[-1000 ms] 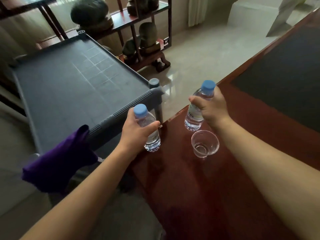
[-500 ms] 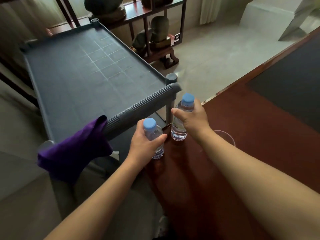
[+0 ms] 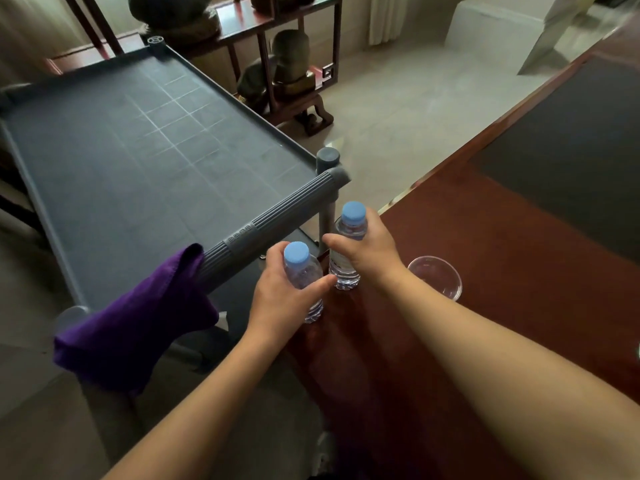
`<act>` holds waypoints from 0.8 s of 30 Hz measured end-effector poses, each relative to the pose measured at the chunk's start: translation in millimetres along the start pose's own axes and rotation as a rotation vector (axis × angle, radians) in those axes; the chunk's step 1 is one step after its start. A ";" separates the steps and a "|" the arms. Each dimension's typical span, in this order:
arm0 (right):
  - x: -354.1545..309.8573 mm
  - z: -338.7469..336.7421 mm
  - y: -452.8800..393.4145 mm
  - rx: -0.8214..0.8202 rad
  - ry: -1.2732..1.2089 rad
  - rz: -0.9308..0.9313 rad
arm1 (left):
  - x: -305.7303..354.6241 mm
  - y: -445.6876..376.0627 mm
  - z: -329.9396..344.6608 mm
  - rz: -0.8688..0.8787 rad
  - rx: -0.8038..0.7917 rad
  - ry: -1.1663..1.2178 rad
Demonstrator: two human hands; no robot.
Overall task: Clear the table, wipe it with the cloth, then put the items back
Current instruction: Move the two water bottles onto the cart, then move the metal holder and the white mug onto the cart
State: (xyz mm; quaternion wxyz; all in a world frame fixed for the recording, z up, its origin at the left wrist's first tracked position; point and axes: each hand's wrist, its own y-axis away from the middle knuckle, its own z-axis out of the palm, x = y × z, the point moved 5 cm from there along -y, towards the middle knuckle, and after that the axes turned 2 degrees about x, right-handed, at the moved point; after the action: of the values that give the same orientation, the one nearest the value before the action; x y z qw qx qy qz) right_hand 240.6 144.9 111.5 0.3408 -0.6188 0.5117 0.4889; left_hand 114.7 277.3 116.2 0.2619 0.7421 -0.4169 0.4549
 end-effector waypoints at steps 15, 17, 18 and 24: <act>-25.7 -114.4 42.9 0.187 0.703 -0.156 | 139.9 -3.5 9.7 0.597 -0.041 -0.755; -25.7 -139.7 53.4 0.242 0.790 -0.147 | 154.0 -0.4 28.3 0.644 -0.051 -0.832; -24.6 -152.1 59.0 0.264 0.825 -0.136 | 159.8 1.9 38.3 0.660 -0.058 -0.852; -12.0 -222.4 100.1 0.354 0.934 -0.077 | 189.0 28.9 108.3 0.717 -0.163 -0.887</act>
State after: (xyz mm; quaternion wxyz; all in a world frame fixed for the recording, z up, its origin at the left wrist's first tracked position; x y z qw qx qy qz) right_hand 200.9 -81.0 195.2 0.1928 -0.7228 0.6616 0.0525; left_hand 184.5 107.3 236.7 -0.0523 0.6515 -0.7461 0.1271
